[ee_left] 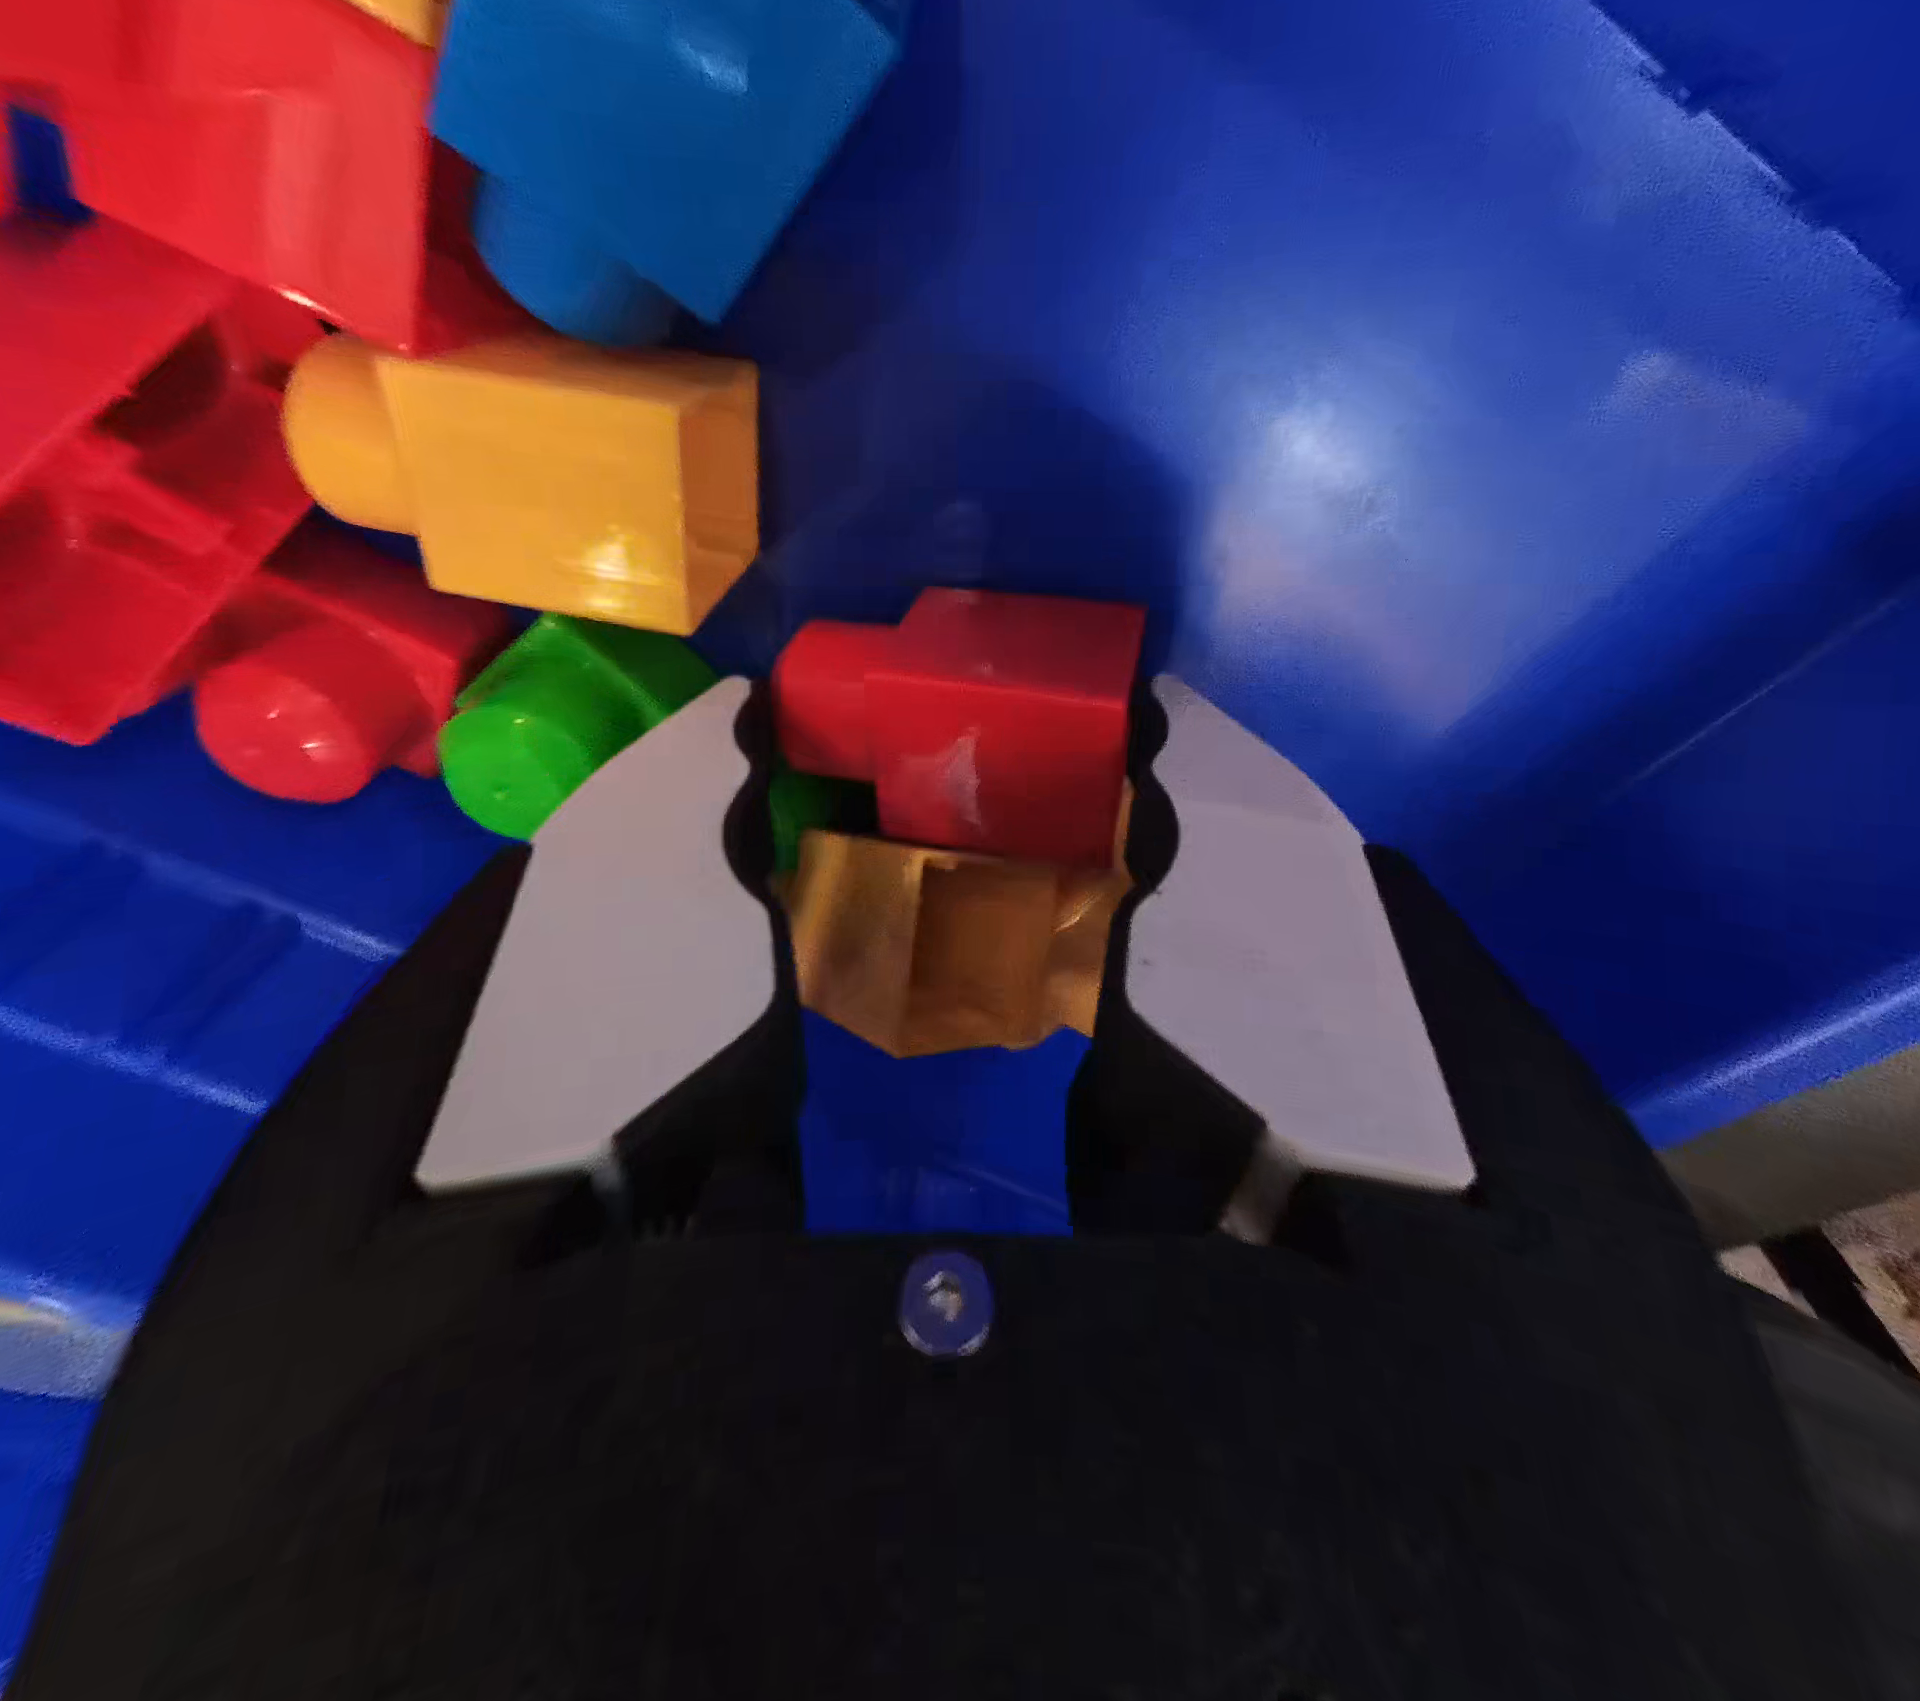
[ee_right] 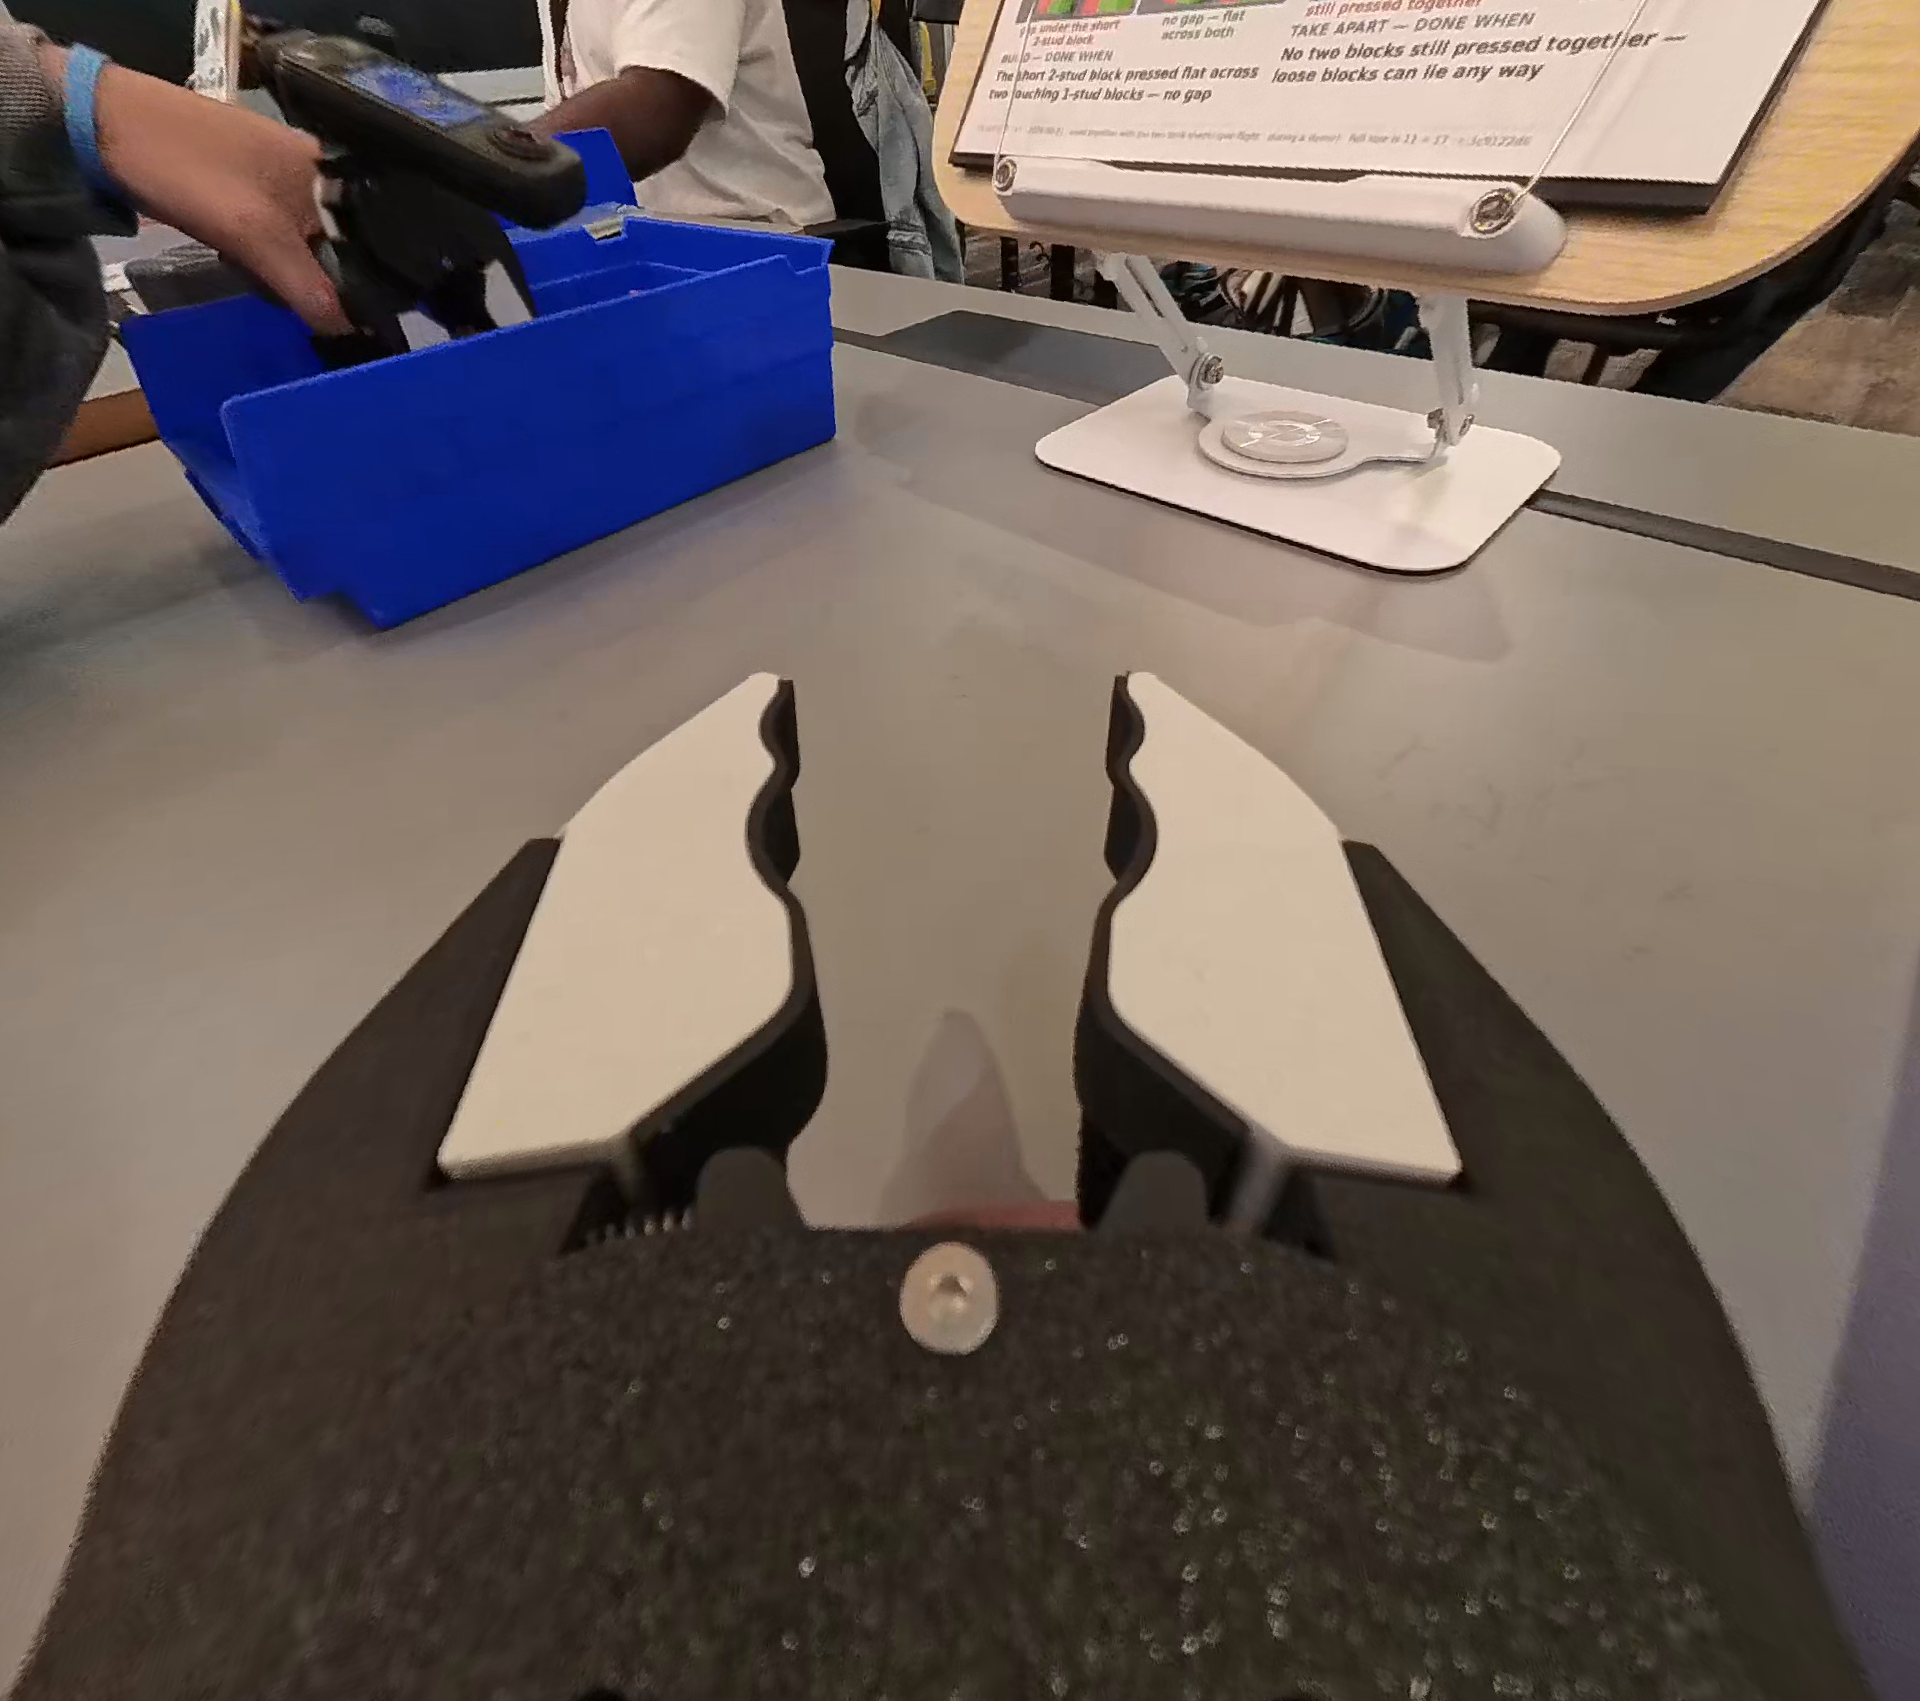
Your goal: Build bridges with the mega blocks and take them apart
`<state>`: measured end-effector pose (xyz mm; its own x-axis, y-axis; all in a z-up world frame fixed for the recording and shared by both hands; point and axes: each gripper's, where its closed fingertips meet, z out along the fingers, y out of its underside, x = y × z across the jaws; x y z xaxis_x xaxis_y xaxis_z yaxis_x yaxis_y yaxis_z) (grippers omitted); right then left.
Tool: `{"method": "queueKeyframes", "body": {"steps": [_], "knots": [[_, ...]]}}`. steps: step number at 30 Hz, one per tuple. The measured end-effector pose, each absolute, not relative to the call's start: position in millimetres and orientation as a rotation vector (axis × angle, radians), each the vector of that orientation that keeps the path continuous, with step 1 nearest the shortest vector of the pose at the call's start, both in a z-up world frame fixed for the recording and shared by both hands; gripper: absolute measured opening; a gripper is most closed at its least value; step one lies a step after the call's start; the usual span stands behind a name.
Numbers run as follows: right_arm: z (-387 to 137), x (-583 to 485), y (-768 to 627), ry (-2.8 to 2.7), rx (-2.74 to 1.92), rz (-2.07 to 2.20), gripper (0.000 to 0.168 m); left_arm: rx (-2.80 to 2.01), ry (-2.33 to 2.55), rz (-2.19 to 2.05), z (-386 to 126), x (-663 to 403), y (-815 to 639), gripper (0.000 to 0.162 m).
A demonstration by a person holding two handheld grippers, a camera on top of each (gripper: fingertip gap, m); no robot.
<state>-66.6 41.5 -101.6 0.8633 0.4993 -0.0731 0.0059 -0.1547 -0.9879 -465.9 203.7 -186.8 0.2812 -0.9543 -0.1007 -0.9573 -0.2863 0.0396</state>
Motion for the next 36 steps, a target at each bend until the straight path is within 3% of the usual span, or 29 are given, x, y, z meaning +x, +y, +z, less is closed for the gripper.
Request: {"method": "queueKeyframes", "body": {"steps": [5,12,15,18,27,36], "knots": [[-102,-66,41,-0.383,-1.685,0.480,0.057,-2.434,1.919,0.156,-171,-458,194,0.065],[-99,-72,40,-0.422,-1.668,0.449,0.055,-2.087,1.908,0.012,-55,-378,165,0.065],[-97,-74,40,-0.438,-1.652,0.428,0.055,-1.892,1.980,-0.013,-29,-321,139,0.065],[-93,-74,38,-0.443,-1.634,0.426,0.055,-1.787,2.086,0.004,-41,-269,122,0.065],[-86,-63,28,-0.376,-1.609,0.447,0.054,-1.609,2.414,0.004,-155,-171,99,0.065],[-89,-57,29,-0.341,-1.623,0.488,0.054,-1.389,2.644,0.130,-182,-165,98,0.065]]}}
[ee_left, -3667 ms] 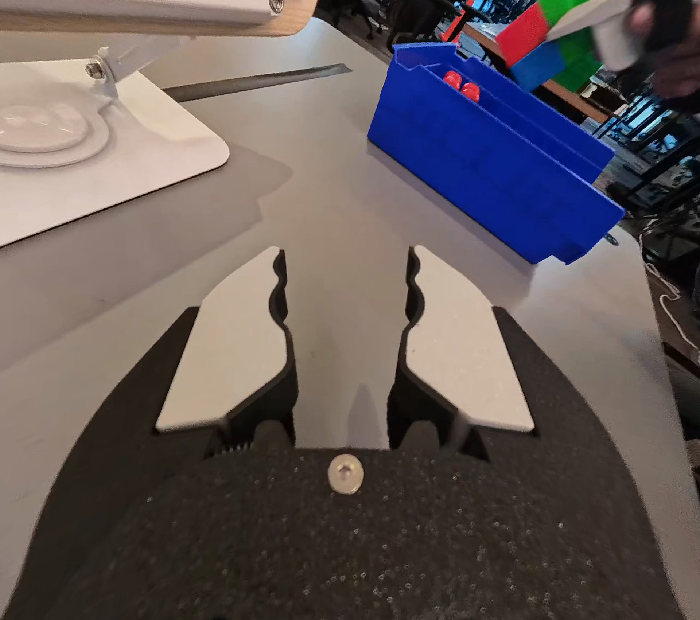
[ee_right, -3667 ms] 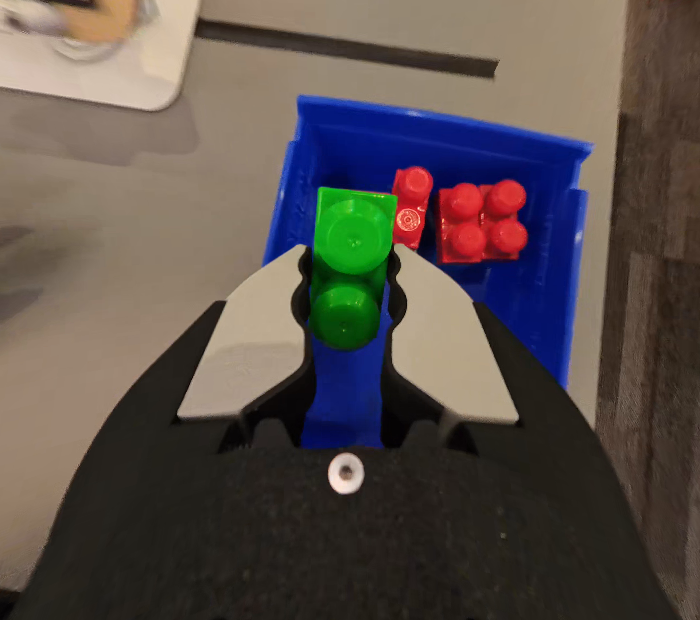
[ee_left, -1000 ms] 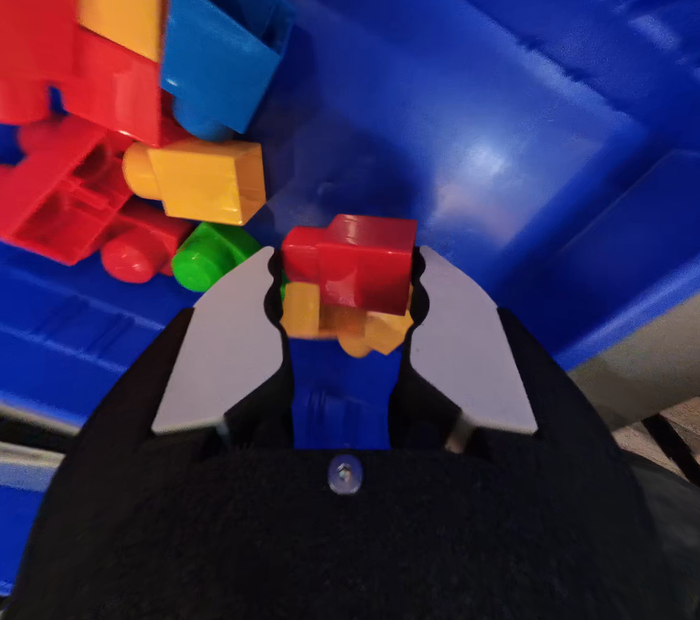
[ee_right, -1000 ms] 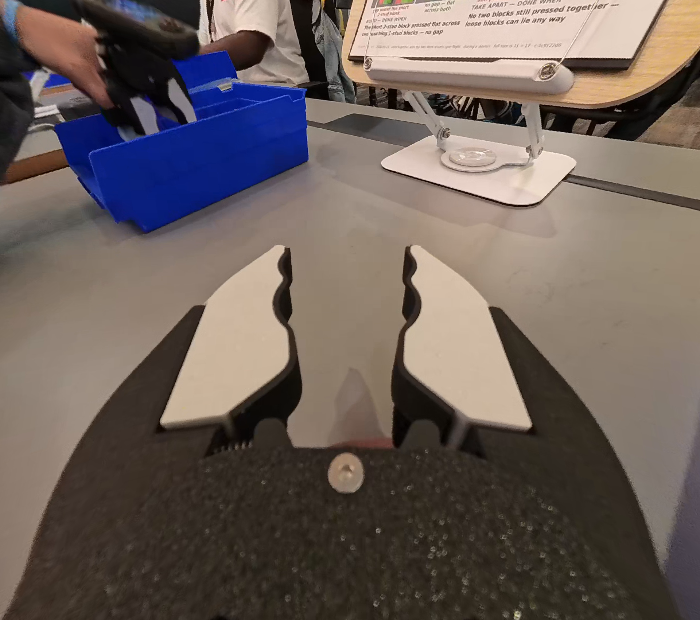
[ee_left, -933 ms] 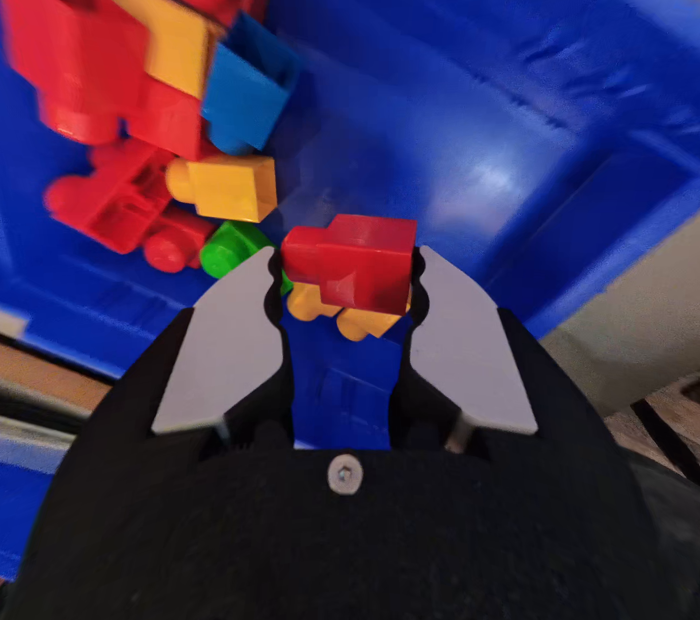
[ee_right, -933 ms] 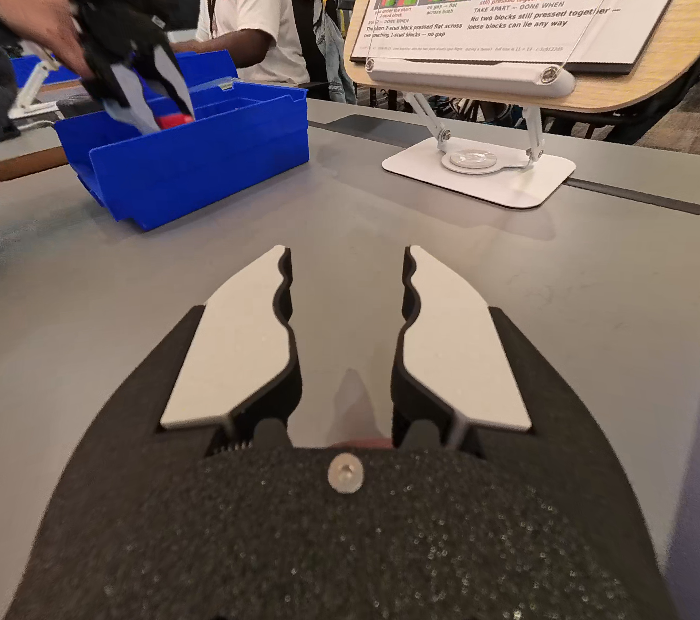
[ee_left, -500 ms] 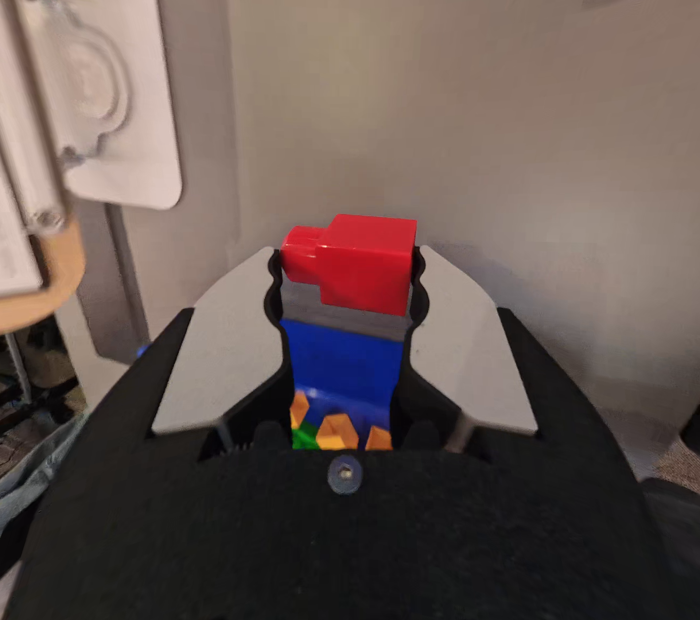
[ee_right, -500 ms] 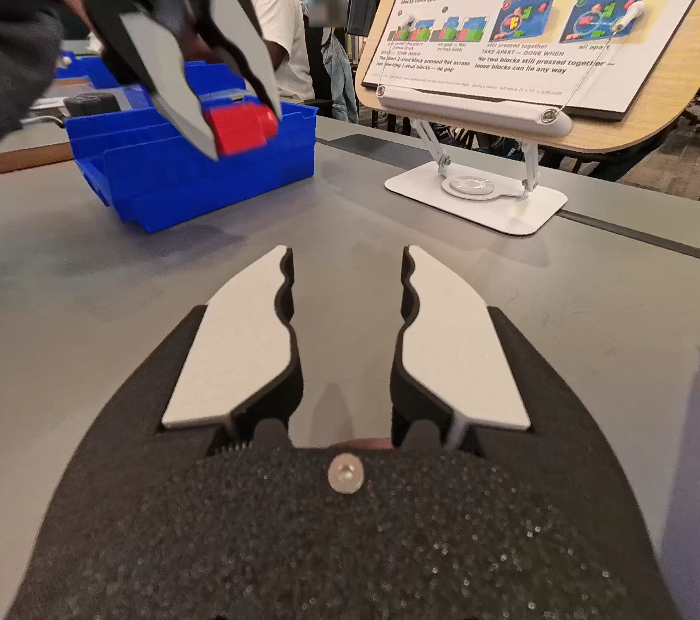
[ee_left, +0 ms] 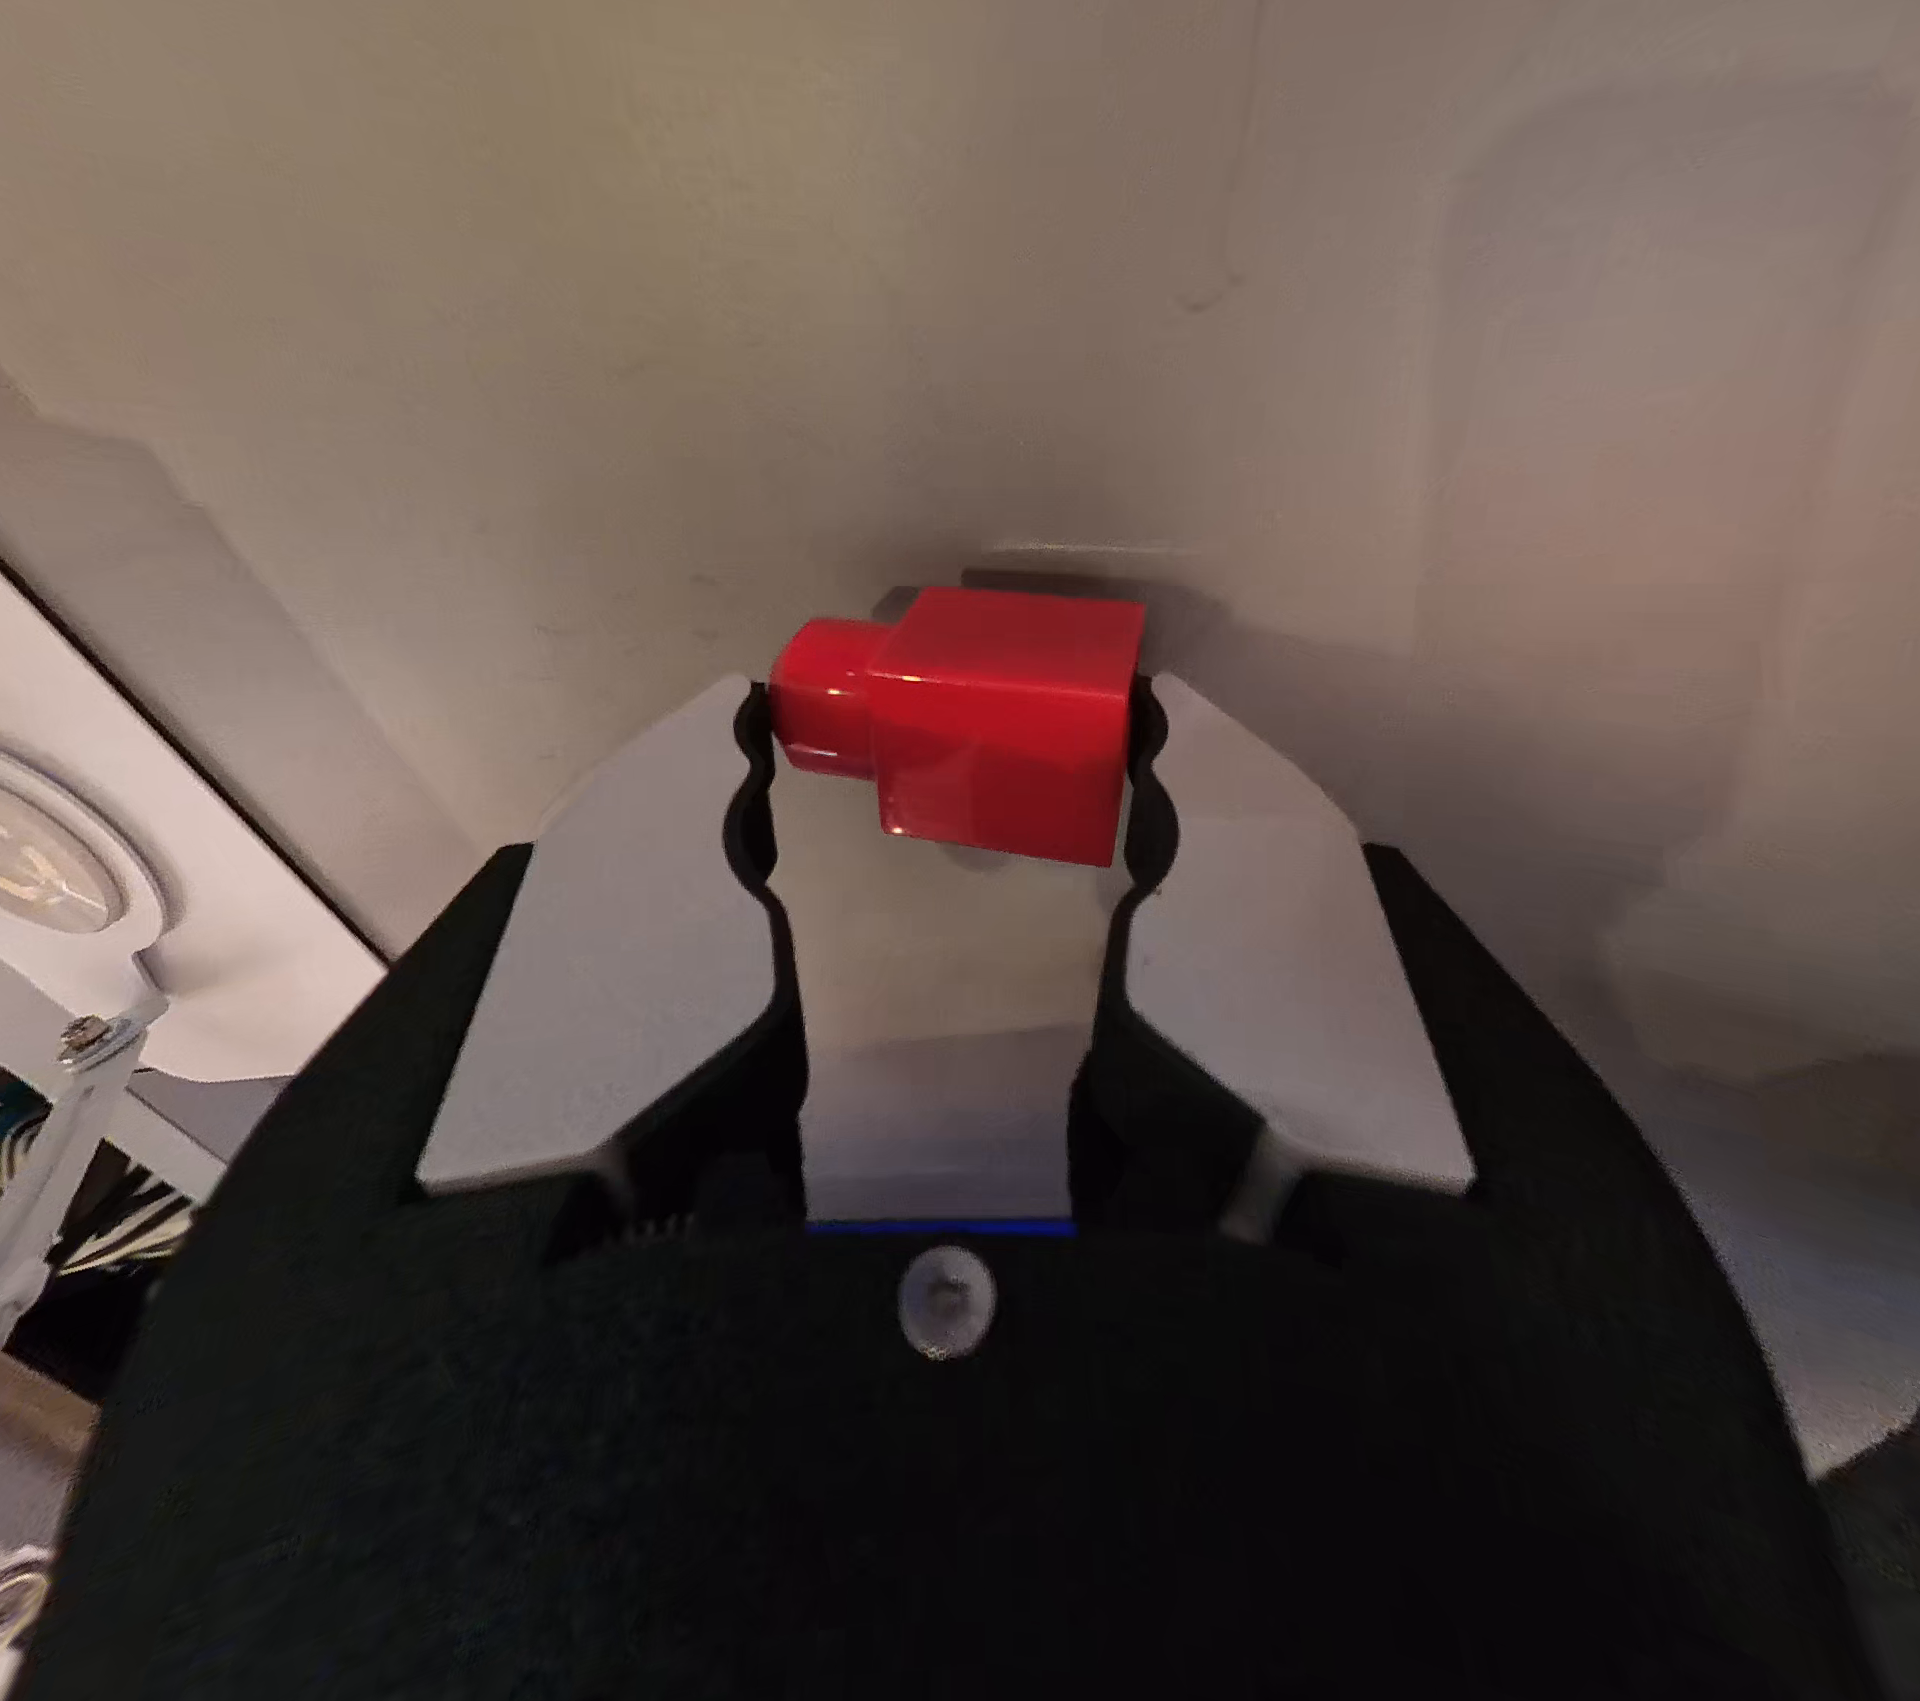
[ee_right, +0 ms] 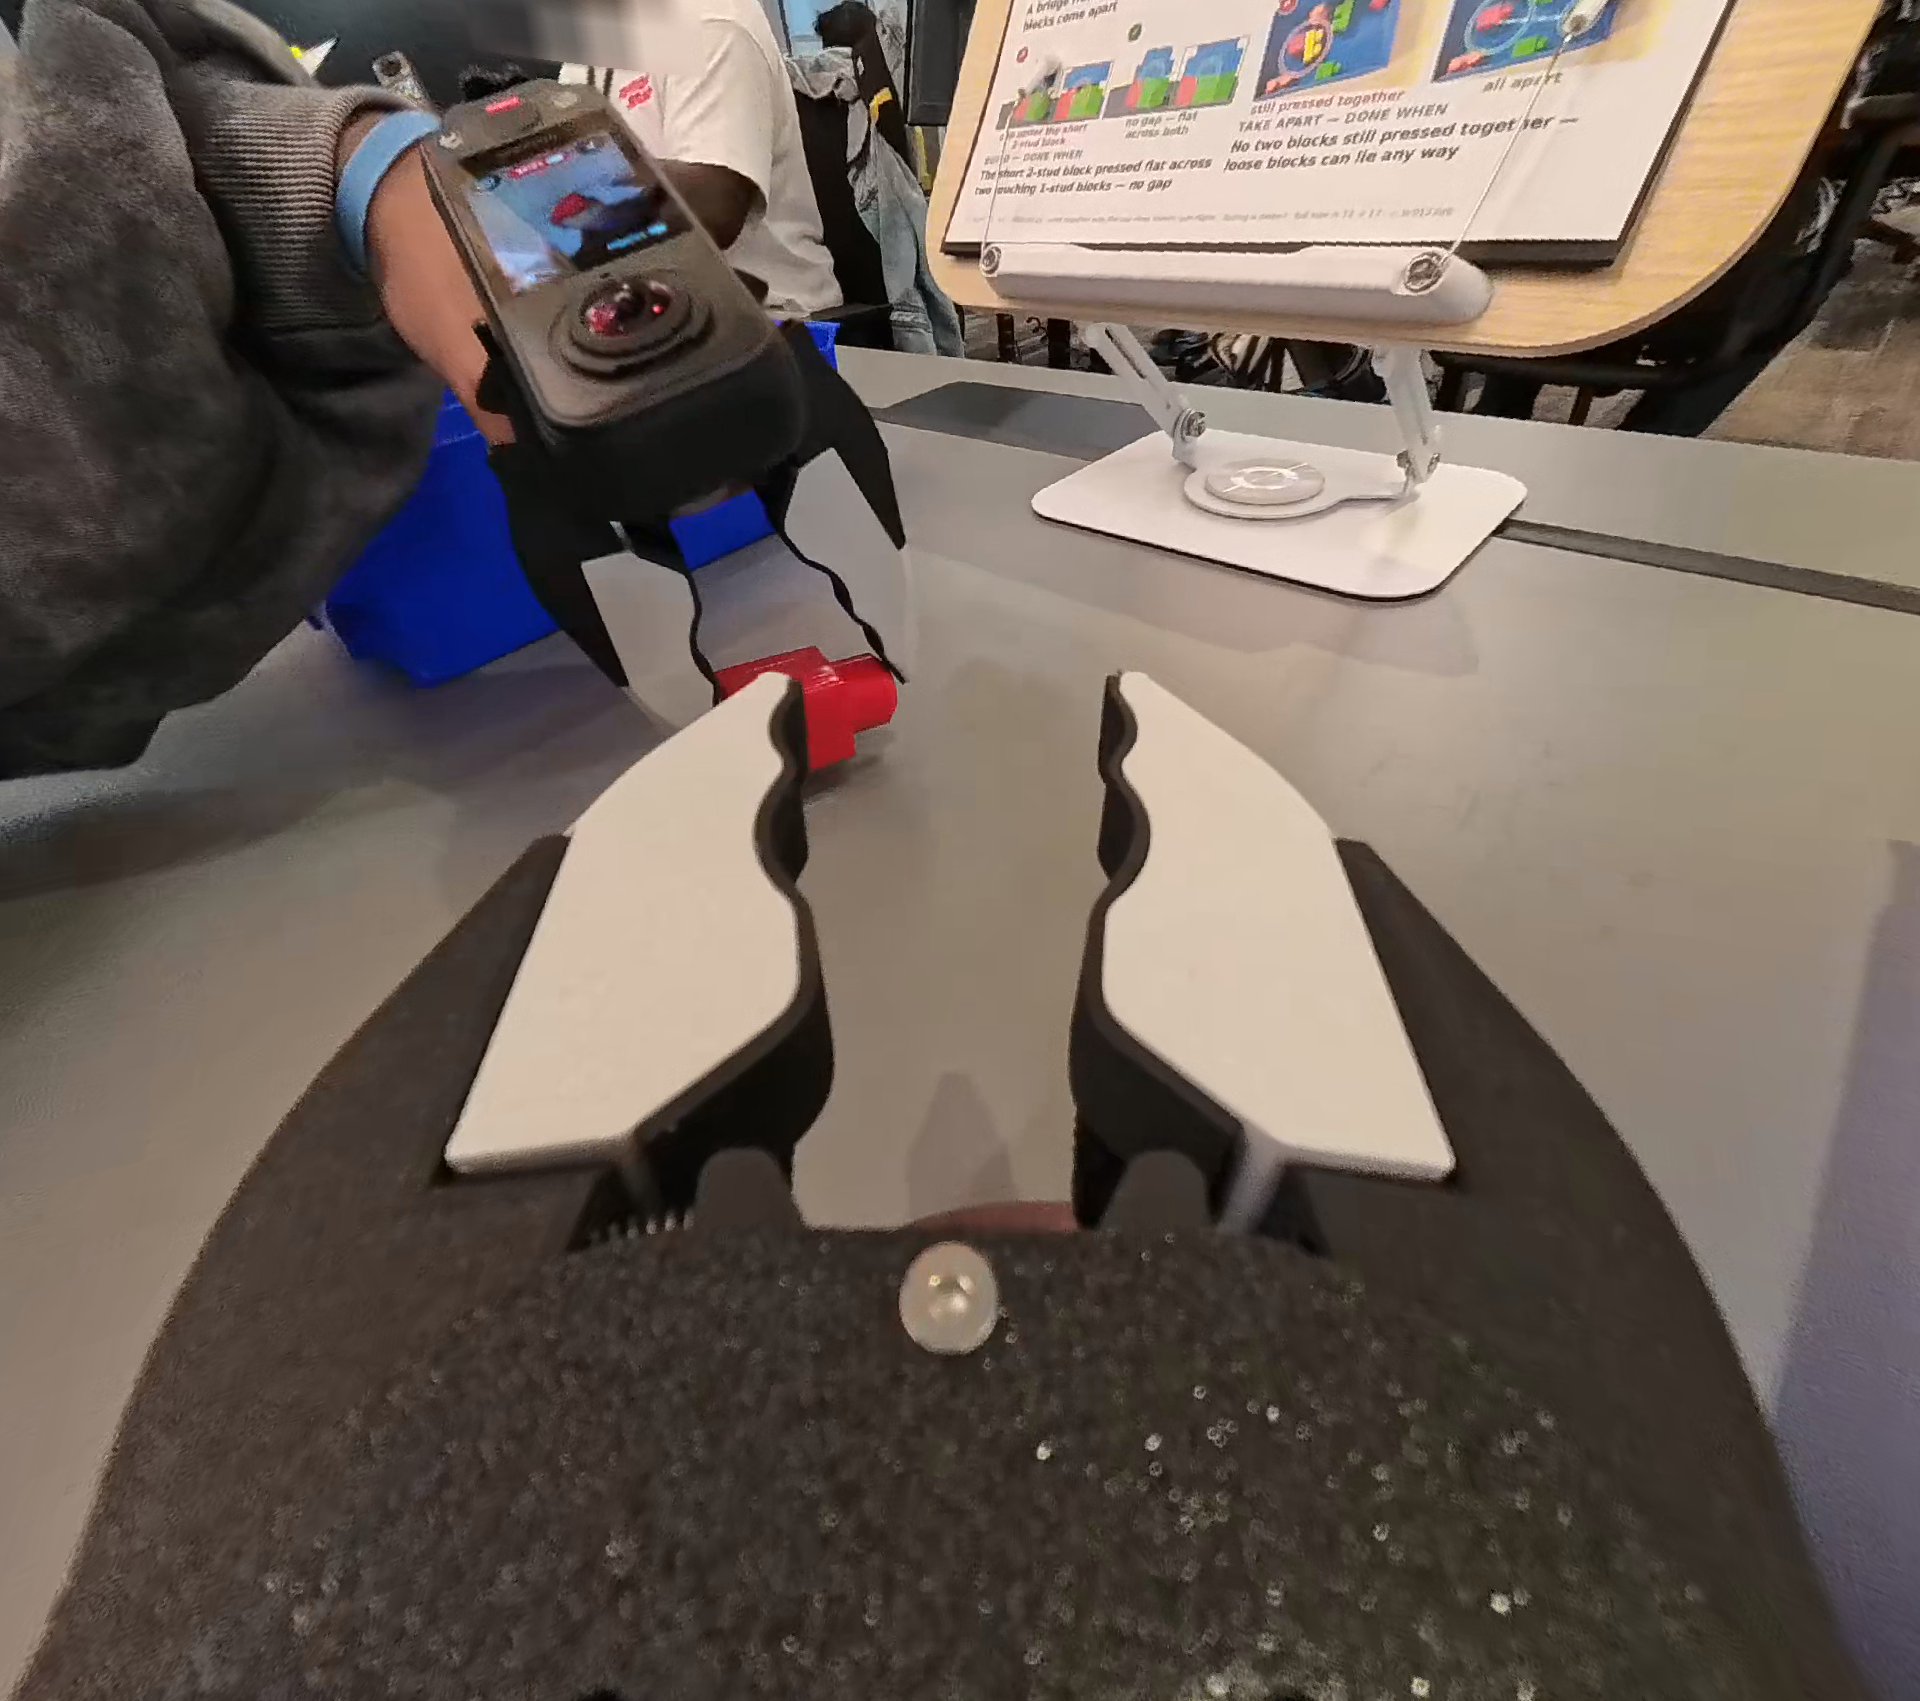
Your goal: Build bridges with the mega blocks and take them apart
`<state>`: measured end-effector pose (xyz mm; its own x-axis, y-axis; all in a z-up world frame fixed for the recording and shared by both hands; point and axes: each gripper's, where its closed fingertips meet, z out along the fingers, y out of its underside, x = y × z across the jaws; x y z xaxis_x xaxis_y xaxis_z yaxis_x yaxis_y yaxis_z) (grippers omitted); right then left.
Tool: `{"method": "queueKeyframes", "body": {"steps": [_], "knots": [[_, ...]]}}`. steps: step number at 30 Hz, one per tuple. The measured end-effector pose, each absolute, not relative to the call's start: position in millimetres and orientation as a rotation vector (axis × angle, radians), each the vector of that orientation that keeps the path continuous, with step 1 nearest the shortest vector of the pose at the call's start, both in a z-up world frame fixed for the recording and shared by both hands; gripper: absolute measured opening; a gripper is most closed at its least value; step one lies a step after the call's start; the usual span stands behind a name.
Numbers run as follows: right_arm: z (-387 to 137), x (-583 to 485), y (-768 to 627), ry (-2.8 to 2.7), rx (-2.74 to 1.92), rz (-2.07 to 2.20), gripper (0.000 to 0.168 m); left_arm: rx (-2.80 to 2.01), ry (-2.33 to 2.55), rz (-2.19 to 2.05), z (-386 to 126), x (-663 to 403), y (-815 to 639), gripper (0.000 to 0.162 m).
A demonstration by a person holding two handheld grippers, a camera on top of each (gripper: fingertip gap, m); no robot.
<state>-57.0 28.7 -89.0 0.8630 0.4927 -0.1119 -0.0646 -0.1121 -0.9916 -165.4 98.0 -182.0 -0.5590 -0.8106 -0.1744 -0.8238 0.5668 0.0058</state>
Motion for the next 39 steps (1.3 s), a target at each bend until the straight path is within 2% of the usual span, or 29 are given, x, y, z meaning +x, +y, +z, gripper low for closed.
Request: {"method": "queueKeyframes", "body": {"steps": [3,8,9,13,15,17,20,24,28,34,39], "knots": [[-92,-57,30,-0.337,-1.638,0.504,0.054,-1.386,2.656,0.139,-185,-170,98,0.065],[-95,-58,31,-0.332,-1.655,0.532,0.054,-1.449,2.603,0.148,-174,-185,97,0.082],[-95,-58,31,-0.327,-1.654,0.532,0.054,-1.491,2.568,0.157,-162,-192,98,0.086],[-97,-57,31,-0.312,-1.662,0.561,0.054,-1.723,2.146,0.121,-74,-239,112,0.070],[-97,-57,32,-0.304,-1.663,0.574,0.054,-1.920,1.819,0.093,-35,-284,124,0.076],[-98,-58,33,-0.304,-1.669,0.588,0.054,-2.140,1.515,0.069,-26,-340,130,0.079],[-98,-61,33,-0.313,-1.674,0.600,0.054,-2.394,1.042,0.221,-48,-431,147,0.078],[-100,-68,34,-0.344,-1.680,0.603,0.054,-2.622,0.693,0.072,-108,-478,148,0.083],[-101,-74,33,-0.386,-1.684,0.580,0.054,-2.726,0.597,0.008,-151,-486,155,0.086],[-101,-74,32,-0.395,-1.683,0.573,0.054,-2.758,0.540,0.128,-167,-497,167,0.085],[-101,-70,32,-0.356,-1.684,0.614,0.054,-2.812,0.521,0.023,-182,-493,165,0.082]]}}
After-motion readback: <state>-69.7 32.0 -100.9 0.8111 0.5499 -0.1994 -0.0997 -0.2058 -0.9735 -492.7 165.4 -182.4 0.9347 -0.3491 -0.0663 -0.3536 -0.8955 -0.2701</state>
